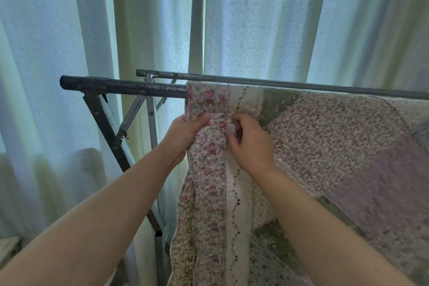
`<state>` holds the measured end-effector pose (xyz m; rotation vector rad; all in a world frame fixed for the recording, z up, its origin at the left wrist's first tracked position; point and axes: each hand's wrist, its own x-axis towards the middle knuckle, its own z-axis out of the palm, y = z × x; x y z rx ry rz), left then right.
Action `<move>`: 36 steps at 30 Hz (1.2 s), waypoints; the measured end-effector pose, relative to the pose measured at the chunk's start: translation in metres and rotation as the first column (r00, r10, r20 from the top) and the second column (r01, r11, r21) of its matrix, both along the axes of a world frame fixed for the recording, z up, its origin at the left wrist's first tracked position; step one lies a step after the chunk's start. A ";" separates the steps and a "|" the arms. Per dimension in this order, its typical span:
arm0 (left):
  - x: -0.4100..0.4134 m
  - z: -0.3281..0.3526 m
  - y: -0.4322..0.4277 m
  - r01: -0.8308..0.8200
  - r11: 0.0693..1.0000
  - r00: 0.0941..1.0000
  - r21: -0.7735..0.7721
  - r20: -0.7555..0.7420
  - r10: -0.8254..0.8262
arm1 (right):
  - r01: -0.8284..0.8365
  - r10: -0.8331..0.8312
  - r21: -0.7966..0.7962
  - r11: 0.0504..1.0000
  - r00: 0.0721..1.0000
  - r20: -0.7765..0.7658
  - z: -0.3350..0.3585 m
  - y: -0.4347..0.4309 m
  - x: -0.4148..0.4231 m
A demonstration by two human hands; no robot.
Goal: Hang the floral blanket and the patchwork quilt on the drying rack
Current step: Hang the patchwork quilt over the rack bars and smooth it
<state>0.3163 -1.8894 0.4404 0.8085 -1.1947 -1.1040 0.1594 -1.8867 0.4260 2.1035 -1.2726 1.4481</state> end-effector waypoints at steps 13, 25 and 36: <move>-0.041 -0.007 0.028 -0.283 0.301 -0.093 -0.911 0.339 0.936 | 0.209 -0.284 -0.276 0.938 0.920 -0.270 0.036 -0.009 -0.074; -0.102 0.043 0.008 -0.049 0.409 -0.167 -0.911 0.411 0.896 | 0.213 -0.321 -0.310 0.926 0.877 -0.356 0.052 -0.028 -0.141; -0.165 0.060 -0.013 0.120 0.444 -0.154 -0.888 0.425 0.892 | 0.330 -0.439 -0.355 0.875 0.851 -0.290 0.050 -0.035 -0.215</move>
